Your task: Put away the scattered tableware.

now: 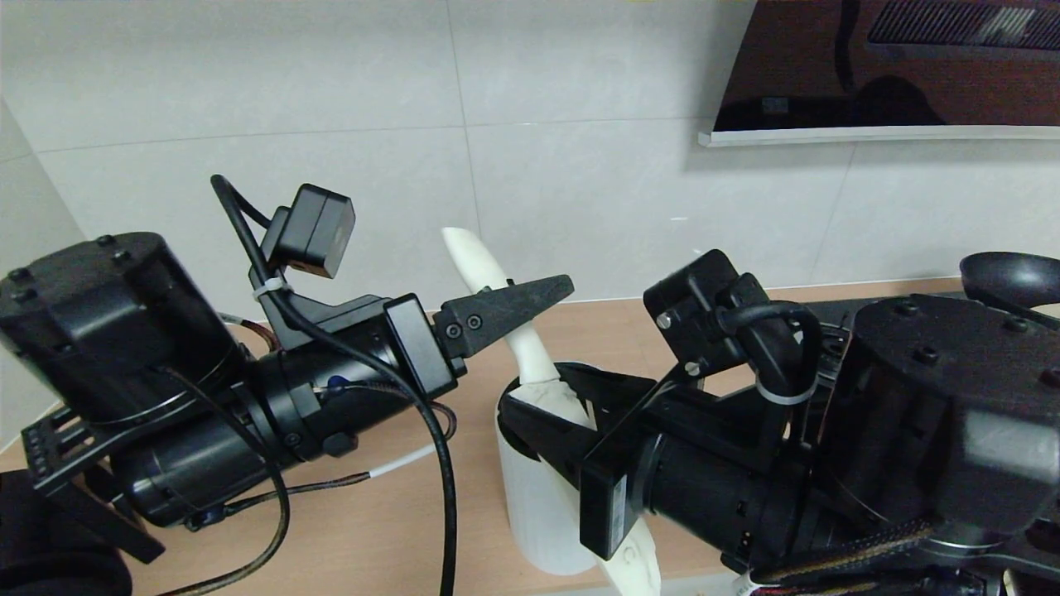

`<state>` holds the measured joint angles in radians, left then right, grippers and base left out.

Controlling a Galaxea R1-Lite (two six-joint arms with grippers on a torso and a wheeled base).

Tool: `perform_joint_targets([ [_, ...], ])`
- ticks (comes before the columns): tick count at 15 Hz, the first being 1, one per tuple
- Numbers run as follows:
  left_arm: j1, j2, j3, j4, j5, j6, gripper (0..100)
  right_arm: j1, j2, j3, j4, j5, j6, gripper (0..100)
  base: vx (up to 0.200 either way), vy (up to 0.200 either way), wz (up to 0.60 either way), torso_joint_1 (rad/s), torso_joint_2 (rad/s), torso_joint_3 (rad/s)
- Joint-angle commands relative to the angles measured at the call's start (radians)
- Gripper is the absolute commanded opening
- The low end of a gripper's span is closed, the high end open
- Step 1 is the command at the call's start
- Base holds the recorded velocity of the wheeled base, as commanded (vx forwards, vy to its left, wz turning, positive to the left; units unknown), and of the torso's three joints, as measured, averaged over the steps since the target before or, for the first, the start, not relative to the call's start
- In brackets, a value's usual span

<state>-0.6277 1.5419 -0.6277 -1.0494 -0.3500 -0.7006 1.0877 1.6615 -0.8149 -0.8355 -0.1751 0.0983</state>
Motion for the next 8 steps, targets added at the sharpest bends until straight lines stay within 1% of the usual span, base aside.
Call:
perform_joint_targets([
  [1,0.000,0.000,0.000,0.000,0.000,0.000,0,0.001,0.000,0.000,0.000,0.000,0.000,0,0.000,0.000,0.00,0.000,0.00,0.000],
  [8,0.000,0.000,0.002,0.000,-0.001,0.000,0,0.009,-0.011,0.005,0.000,-0.001,0.000,0,0.000,0.000,0.00,0.000,0.00,0.000],
])
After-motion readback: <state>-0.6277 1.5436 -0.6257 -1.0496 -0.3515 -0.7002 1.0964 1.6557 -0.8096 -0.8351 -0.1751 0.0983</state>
